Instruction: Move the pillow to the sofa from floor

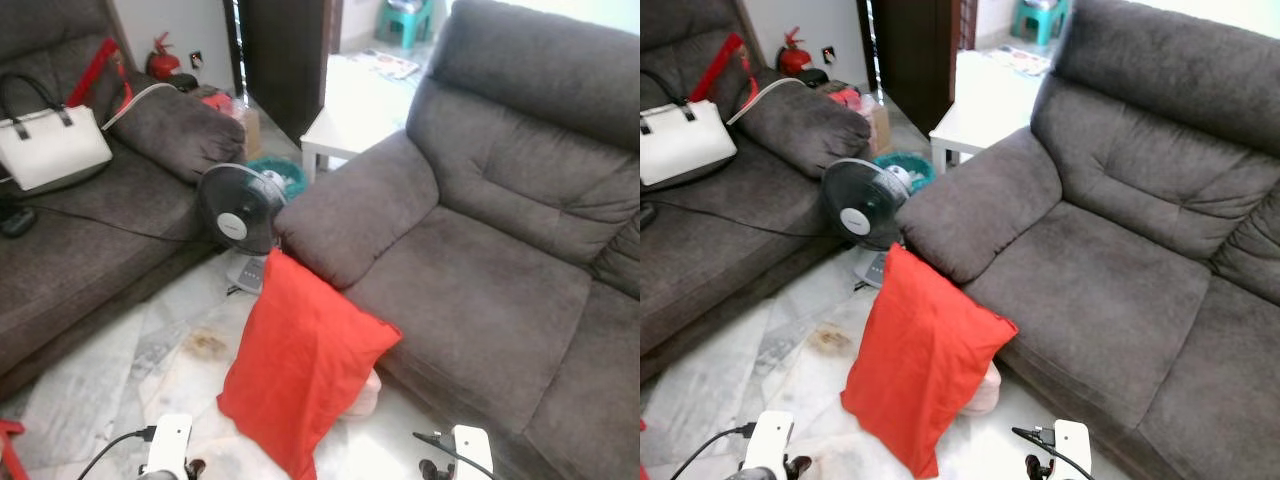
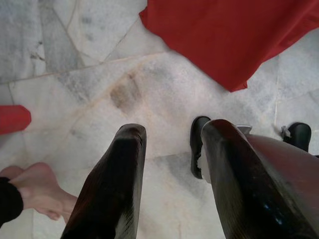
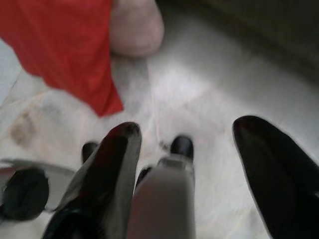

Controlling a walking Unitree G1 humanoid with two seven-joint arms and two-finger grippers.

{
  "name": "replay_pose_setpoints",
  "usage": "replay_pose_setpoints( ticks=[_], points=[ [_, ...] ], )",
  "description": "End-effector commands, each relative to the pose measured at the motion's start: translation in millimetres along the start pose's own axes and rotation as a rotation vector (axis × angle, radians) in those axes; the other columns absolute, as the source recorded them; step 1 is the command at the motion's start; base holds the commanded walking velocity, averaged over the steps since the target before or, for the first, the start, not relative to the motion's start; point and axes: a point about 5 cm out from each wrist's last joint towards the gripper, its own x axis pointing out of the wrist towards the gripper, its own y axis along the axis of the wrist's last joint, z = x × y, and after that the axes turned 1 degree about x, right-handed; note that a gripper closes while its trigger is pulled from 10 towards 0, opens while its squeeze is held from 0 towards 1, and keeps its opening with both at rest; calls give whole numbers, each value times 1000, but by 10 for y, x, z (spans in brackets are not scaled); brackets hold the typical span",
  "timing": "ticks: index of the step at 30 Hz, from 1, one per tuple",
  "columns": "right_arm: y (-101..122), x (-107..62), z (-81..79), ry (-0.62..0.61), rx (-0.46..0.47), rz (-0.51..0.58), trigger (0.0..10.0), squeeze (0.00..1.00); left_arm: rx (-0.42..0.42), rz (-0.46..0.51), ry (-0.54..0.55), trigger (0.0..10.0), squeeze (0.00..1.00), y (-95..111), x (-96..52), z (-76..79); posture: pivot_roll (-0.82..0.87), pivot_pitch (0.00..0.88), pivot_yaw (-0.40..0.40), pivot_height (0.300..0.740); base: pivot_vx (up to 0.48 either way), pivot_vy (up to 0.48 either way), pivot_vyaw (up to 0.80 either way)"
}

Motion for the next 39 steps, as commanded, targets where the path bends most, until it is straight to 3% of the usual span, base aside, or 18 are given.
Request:
replay_pose_setpoints(
  ticks=[1, 9, 20, 30, 33, 39],
  points=[
    [-32, -12, 53, -18, 23, -12, 10000, 0, 3, 2, -7, 10000, 0, 19, 4, 10, 96, 27, -28, 740, 0, 0, 0],
    [-27, -12, 53, -14, -31, -12, 10000, 0, 9, -1, -7, 10000, 0, 9, 2, 6, 94, 13, -23, 740, 0, 0, 300],
    [-40, -12, 34, -5, -14, -14, 10000, 0, 8, 2, -8, 10000, 0, 6, -1, -6, 94, 10, -21, 740, 0, 0, 655],
    [-39, -12, 25, 0, 37, 3, 10000, 0, 3, -1, -2, 10000, 0, 2, -1, -11, 96, 10, -23, 740, 0, 0, 0],
    [-27, -12, 32, -2, -12, 1, 10000, 0, 2, -1, -2, 10000, 0, 2, -1, -10, 95, 10, -24, 740, 165, 0, 0],
    [-15, -13, 38, -1, -24, 13, 10000, 0, 1, -2, -3, 10000, 0, -1, -1, -4, 97, 7, -30, 740, 254, 0, 533]
  ],
)
